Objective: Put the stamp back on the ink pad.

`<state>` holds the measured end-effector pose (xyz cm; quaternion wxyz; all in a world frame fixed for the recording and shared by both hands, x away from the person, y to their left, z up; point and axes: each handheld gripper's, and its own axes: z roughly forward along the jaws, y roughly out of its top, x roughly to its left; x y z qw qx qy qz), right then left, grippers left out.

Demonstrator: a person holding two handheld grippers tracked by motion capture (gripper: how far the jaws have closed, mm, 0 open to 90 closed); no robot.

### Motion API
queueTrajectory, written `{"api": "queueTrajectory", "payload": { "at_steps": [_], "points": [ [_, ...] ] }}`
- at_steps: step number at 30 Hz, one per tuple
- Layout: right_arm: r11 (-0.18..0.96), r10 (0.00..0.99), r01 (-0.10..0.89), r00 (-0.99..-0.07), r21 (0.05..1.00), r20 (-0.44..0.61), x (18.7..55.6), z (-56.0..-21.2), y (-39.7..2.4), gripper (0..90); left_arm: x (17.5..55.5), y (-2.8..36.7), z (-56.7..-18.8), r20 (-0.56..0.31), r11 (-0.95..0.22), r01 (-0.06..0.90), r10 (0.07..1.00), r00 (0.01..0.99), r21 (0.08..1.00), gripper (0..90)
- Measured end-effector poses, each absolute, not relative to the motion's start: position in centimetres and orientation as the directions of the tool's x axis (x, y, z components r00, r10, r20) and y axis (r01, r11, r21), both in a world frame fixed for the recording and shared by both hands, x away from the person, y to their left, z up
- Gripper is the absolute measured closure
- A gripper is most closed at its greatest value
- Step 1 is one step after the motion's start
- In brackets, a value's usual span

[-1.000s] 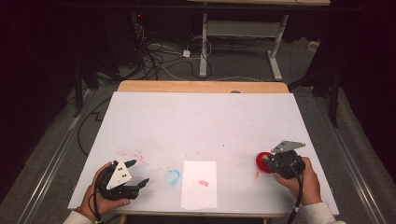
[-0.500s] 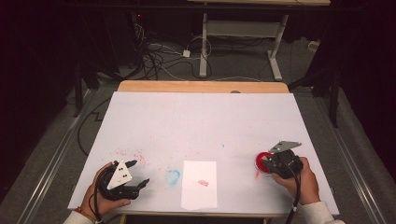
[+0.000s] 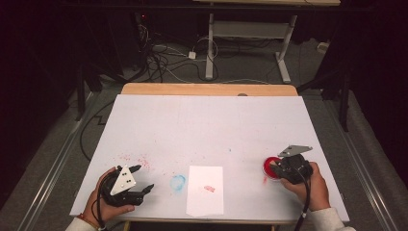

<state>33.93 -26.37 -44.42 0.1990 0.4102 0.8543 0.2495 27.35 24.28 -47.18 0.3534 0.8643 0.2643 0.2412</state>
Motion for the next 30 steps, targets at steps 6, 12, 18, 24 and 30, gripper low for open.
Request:
{"api": "queueTrajectory", "payload": {
  "at_steps": [6, 12, 18, 24, 30],
  "points": [
    [0.515, 0.814, 0.587, -0.564, 0.625, -0.141, 33.6, -43.5, -26.6, 67.3, 27.4, 24.3, -47.2, 0.230, -0.610, 0.288, 0.629, 0.743, 0.738, 23.6],
    [0.478, 0.818, 0.522, -0.558, 0.707, -0.141, 32.9, -42.0, -26.7, 63.9, 27.4, 24.3, -47.2, 0.233, -0.611, 0.286, 0.629, 0.742, 0.738, 23.6],
    [0.471, 0.798, 0.429, -0.579, 0.771, -0.167, 32.2, -41.1, -26.0, 60.1, 27.4, 24.3, -47.2, 0.233, -0.612, 0.286, 0.628, 0.743, 0.737, 23.6],
    [0.470, 0.779, 0.357, -0.597, 0.807, -0.190, 31.6, -40.6, -25.4, 50.5, 27.3, 24.3, -47.2, 0.234, -0.613, 0.285, 0.627, 0.743, 0.737, 23.6],
    [0.460, 0.777, 0.321, -0.598, 0.828, -0.199, 31.3, -40.5, -25.0, 41.3, 27.3, 24.3, -47.2, 0.234, -0.612, 0.285, 0.628, 0.742, 0.737, 23.6]
  ]
}}
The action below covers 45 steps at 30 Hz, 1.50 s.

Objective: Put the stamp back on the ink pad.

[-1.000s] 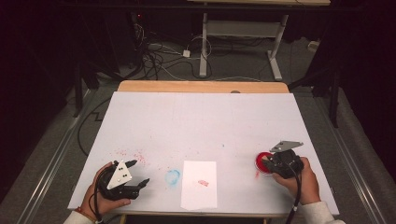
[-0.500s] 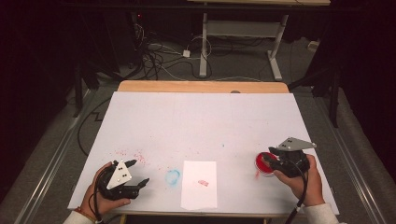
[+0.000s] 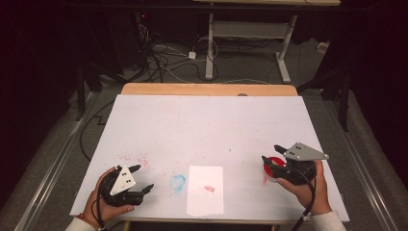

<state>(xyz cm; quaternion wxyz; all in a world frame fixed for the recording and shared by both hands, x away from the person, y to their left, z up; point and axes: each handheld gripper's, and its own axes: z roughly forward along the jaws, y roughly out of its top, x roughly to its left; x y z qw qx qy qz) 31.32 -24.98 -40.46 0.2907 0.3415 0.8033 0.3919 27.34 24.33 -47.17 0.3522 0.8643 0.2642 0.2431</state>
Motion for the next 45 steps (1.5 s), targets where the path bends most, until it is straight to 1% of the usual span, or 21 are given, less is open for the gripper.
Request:
{"api": "queueTrajectory", "payload": {
  "at_steps": [7, 9, 11, 13, 16, 19, 22, 26, 36, 38, 45],
  "points": [
    [0.442, 0.789, 0.302, -0.578, 0.844, -0.206, 31.0, -40.4, -24.8, 33.8, 27.3, 24.3, -47.2, 0.234, -0.613, 0.286, 0.628, 0.742, 0.736, 23.6],
    [0.430, 0.791, 0.295, -0.578, 0.853, -0.199, 30.8, -40.4, -24.8, 30.1, 27.3, 24.3, -47.2, 0.235, -0.613, 0.285, 0.628, 0.742, 0.737, 23.6],
    [0.434, 0.789, 0.286, -0.578, 0.854, -0.207, 30.6, -40.5, -24.6, 28.0, 27.3, 24.3, -47.2, 0.235, -0.613, 0.285, 0.627, 0.743, 0.737, 23.6],
    [0.452, 0.792, 0.278, -0.563, 0.848, -0.238, 30.5, -40.6, -24.3, 26.1, 27.3, 24.3, -47.2, 0.234, -0.613, 0.285, 0.627, 0.743, 0.737, 23.6],
    [0.439, 0.790, 0.254, -0.567, 0.862, -0.235, 30.1, -40.6, -24.2, 23.3, 27.3, 24.3, -47.2, 0.234, -0.612, 0.285, 0.628, 0.742, 0.738, 23.6],
    [0.439, 0.796, 0.229, -0.548, 0.869, -0.258, 29.7, -40.7, -24.0, 22.1, 27.3, 24.3, -47.2, 0.234, -0.612, 0.285, 0.628, 0.742, 0.738, 23.6],
    [0.420, 0.798, 0.206, -0.548, 0.884, -0.251, 29.4, -40.8, -24.2, 21.3, 27.3, 24.3, -47.2, 0.232, -0.609, 0.285, 0.629, 0.742, 0.740, 23.6],
    [0.416, 0.806, 0.208, -0.536, 0.885, -0.252, 29.1, -41.1, -24.4, 20.4, 27.3, 24.3, -47.1, 0.231, -0.608, 0.284, 0.629, 0.742, 0.742, 23.6],
    [0.430, 0.797, 0.210, -0.545, 0.878, -0.260, 28.3, -42.3, -24.9, 19.5, 27.3, 24.4, -47.0, 0.226, -0.595, 0.283, 0.636, 0.738, 0.752, 23.1],
    [0.440, 0.793, 0.211, -0.547, 0.873, -0.268, 28.2, -42.6, -24.9, 16.7, 27.4, 24.3, -47.0, 0.226, -0.593, 0.282, 0.637, 0.737, 0.754, 23.1],
    [0.458, 0.788, 0.194, -0.540, 0.868, -0.296, 27.5, -43.6, -25.1, 16.3, 27.4, 24.1, -46.9, 0.228, -0.587, 0.276, 0.640, 0.733, 0.761, 22.5]
  ]
}}
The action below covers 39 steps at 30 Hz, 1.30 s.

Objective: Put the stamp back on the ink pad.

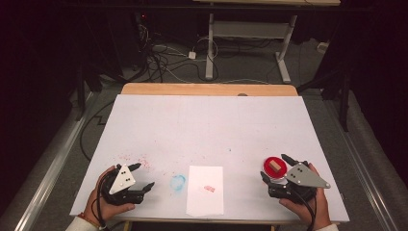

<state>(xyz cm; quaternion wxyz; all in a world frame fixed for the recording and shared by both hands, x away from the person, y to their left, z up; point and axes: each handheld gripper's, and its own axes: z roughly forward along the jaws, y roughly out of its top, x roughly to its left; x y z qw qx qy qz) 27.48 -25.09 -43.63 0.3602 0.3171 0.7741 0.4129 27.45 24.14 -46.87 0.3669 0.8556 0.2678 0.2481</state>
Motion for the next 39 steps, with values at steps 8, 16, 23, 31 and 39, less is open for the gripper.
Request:
{"api": "queueTrajectory", "payload": {
  "at_steps": [8, 16, 23, 31, 39],
  "points": [
    [0.455, 0.789, 0.191, -0.540, 0.870, -0.294, 26.9, -44.6, -25.6, 16.4, 27.1, 23.9, -46.7, 0.222, -0.580, 0.278, 0.644, 0.732, 0.766, 21.2],
    [0.469, 0.783, 0.194, -0.543, 0.862, -0.304, 26.7, -44.9, -25.4, 16.3, 26.8, 23.8, -46.7, 0.234, -0.586, 0.268, 0.640, 0.732, 0.765, 20.5],
    [0.477, 0.777, 0.180, -0.544, 0.860, -0.317, 26.5, -44.7, -25.1, 16.3, 26.8, 23.8, -46.7, 0.236, -0.589, 0.264, 0.636, 0.734, 0.764, 20.2],
    [0.478, 0.776, 0.178, -0.544, 0.860, -0.319, 26.5, -44.7, -25.2, 16.3, 26.9, 23.7, -46.8, 0.239, -0.595, 0.266, 0.633, 0.736, 0.758, 20.2],
    [0.479, 0.776, 0.170, -0.541, 0.861, -0.324, 26.4, -44.6, -25.1, 16.3, 26.9, 23.8, -46.8, 0.238, -0.594, 0.269, 0.635, 0.735, 0.758, 20.2]
  ]
}}
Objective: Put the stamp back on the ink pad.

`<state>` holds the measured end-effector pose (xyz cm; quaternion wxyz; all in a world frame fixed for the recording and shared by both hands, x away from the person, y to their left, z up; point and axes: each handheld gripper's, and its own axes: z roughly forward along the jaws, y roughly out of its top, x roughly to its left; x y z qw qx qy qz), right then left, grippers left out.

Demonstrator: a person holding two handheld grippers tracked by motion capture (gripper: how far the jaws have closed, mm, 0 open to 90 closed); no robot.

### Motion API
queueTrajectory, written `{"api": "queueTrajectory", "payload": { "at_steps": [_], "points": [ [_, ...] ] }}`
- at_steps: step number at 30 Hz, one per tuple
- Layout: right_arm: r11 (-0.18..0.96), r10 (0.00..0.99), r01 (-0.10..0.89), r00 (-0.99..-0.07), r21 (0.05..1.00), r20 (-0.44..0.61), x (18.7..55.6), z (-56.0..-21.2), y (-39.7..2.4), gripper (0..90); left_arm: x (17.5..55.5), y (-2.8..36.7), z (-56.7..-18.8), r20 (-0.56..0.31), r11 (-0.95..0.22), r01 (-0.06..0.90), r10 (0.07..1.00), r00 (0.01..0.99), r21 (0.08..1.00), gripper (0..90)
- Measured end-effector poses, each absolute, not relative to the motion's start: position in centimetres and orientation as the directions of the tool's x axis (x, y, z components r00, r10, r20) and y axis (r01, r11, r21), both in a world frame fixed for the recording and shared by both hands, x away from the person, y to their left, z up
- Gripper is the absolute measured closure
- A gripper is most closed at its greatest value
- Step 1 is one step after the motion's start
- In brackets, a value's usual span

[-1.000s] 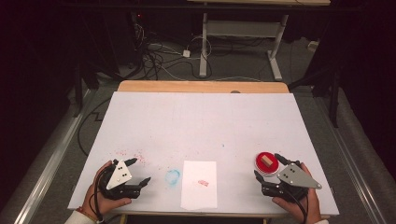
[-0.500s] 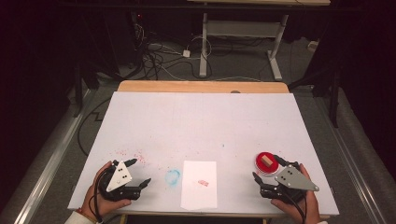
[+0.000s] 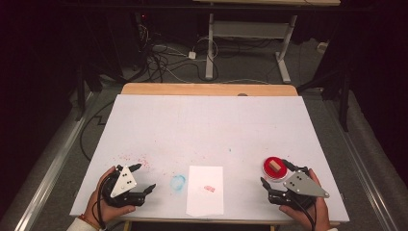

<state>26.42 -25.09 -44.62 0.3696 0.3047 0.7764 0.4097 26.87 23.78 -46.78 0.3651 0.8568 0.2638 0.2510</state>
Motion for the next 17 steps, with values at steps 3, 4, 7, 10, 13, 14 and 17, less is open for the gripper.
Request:
{"api": "queueTrajectory", "payload": {
  "at_steps": [3, 4, 7, 10, 13, 14, 17],
  "points": [
    [0.477, 0.776, 0.169, -0.542, 0.862, -0.324, 26.49, -44.60, -25.03, 16.3, 26.81, 23.82, -46.81, 0.238, -0.594, 0.272, 0.638, 0.732, 0.757, 20.2],
    [0.477, 0.776, 0.168, -0.542, 0.863, -0.323, 26.53, -44.60, -25.00, 16.3, 26.77, 23.86, -46.78, 0.240, -0.594, 0.272, 0.639, 0.731, 0.757, 20.2],
    [0.478, 0.773, 0.163, -0.545, 0.863, -0.325, 26.65, -44.59, -24.88, 16.3, 26.69, 24.00, -46.77, 0.237, -0.588, 0.276, 0.647, 0.725, 0.760, 20.2],
    [0.475, 0.773, 0.162, -0.547, 0.865, -0.322, 26.74, -44.54, -24.77, 16.3, 26.61, 24.10, -46.79, 0.238, -0.588, 0.279, 0.650, 0.721, 0.759, 20.2],
    [0.469, 0.773, 0.157, -0.550, 0.869, -0.317, 26.88, -44.44, -24.71, 16.4, 26.52, 24.19, -46.83, 0.236, -0.586, 0.285, 0.655, 0.718, 0.758, 20.2],
    [0.467, 0.771, 0.155, -0.553, 0.871, -0.315, 26.91, -44.40, -24.69, 16.4, 26.50, 24.25, -46.83, 0.237, -0.586, 0.286, 0.656, 0.717, 0.758, 20.2],
    [0.465, 0.766, 0.147, -0.561, 0.873, -0.314, 26.98, -44.35, -24.58, 16.4, 26.49, 24.33, -46.85, 0.234, -0.582, 0.291, 0.661, 0.713, 0.759, 20.2]
  ]
}}
